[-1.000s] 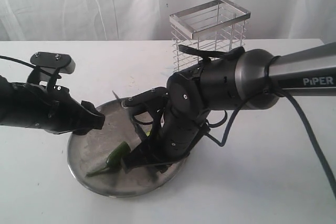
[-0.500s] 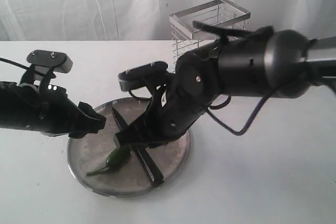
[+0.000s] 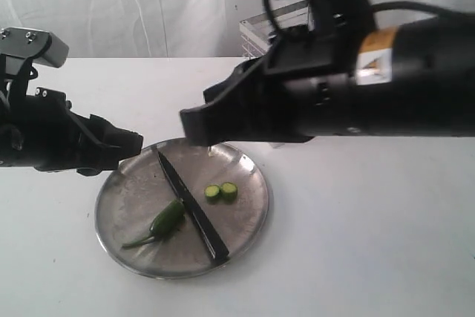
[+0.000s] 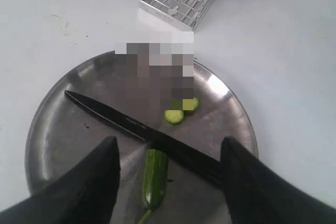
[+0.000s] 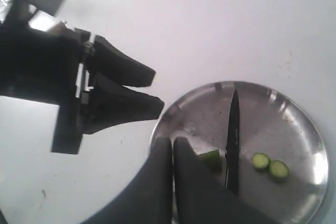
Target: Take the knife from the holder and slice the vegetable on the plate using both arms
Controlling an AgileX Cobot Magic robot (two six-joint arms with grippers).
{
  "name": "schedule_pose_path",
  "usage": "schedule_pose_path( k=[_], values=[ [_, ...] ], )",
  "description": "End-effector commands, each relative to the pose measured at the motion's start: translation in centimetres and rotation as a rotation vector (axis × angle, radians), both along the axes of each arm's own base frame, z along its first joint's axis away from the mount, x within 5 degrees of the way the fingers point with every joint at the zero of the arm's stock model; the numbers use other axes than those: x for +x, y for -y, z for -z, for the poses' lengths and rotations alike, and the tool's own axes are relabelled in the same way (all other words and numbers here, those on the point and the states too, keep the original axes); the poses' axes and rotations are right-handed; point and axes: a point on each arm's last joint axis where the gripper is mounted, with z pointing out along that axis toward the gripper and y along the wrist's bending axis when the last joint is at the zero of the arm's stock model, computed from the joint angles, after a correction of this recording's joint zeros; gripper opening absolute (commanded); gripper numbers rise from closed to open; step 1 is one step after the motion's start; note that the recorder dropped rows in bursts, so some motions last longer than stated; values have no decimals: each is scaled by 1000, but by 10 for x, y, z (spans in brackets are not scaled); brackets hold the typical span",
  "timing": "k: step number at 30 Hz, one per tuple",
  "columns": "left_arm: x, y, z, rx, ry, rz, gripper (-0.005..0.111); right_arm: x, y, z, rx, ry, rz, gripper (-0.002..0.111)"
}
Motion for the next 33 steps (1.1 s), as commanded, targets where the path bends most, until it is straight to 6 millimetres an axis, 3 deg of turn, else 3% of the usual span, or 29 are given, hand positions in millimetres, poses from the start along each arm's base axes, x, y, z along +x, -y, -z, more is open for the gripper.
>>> schedule_pose_path(
  k=[1, 5, 12, 20, 24, 33],
  values=[
    [-3, 0, 0, -10, -9, 7, 60, -29, 31, -26, 69, 48, -11, 0],
    [-3, 0, 0, -10, -9, 7, 60, -51, 55, -39, 76, 55, -26, 0],
    [-3, 0, 0, -10, -9, 7, 60, -79, 92, -65, 137, 231, -24, 0],
    [-3, 0, 0, -10, -9, 7, 60, -104, 122, -76, 221, 322, -14, 0],
    [-3, 0, 0, -10, -9, 7, 60, -103, 135, -53, 205, 369, 82, 0],
    [-3, 0, 0, -10, -9, 7, 60, -117, 173, 39, 175, 435, 409, 0]
  ],
)
